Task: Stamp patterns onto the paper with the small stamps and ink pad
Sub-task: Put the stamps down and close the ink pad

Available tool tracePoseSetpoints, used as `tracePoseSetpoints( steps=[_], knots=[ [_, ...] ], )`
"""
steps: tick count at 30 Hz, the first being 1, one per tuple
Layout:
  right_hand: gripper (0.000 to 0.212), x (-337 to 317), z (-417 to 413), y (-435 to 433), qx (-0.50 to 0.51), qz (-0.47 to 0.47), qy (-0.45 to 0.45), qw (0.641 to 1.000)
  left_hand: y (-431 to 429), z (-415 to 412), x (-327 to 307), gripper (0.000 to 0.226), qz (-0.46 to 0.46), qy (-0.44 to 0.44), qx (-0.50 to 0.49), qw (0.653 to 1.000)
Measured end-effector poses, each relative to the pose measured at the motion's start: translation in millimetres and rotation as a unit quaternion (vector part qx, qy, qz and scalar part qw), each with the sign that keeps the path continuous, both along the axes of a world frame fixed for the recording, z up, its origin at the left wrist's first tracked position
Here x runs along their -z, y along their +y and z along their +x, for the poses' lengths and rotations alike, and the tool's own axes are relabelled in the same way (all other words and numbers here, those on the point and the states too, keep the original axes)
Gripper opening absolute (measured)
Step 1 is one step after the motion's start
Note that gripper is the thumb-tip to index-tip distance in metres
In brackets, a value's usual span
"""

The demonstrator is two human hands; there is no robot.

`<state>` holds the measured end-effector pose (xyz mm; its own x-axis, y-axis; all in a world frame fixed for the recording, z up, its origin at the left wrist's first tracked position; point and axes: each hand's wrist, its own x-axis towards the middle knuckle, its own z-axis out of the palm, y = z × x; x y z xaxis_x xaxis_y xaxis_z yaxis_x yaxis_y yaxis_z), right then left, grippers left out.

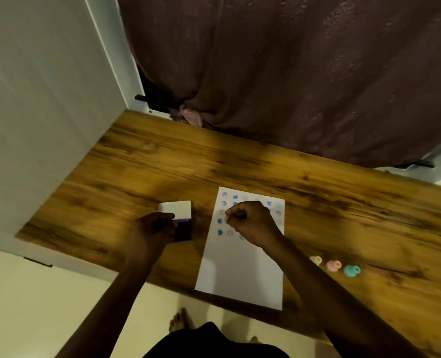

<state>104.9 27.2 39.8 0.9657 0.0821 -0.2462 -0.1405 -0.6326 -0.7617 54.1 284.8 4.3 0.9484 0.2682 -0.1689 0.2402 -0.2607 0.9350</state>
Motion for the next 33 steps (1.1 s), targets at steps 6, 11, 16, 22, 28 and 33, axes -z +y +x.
tracePoseSetpoints(
  steps=[6,11,16,22,28,33],
  knots=[
    [0.017,20.0,22.8,58.0,-0.017,-0.028,0.023,0.999,48.2,16.6,14.8,0.017,0.045,0.025,-0.007,0.999],
    [0.019,37.1,33.2,87.3,-0.003,-0.049,0.038,0.998,63.8,28.1,26.4,0.020,0.068,0.040,-0.006,0.997],
    [0.016,50.1,39.9,104.6,0.016,-0.078,0.044,0.996,65.9,36.2,23.7,0.045,0.111,0.022,0.049,0.992],
    [0.011,60.3,41.4,119.7,0.031,-0.093,0.032,0.995,67.0,42.0,30.2,0.022,0.125,0.035,0.073,0.989],
    [0.010,63.7,47.3,121.5,0.020,-0.110,0.041,0.993,70.2,44.3,34.8,0.021,0.118,0.013,0.097,0.988],
    [0.006,64.6,39.8,123.5,0.036,-0.080,0.010,0.996,70.6,43.6,41.1,0.021,0.158,0.001,0.101,0.982]
  ],
)
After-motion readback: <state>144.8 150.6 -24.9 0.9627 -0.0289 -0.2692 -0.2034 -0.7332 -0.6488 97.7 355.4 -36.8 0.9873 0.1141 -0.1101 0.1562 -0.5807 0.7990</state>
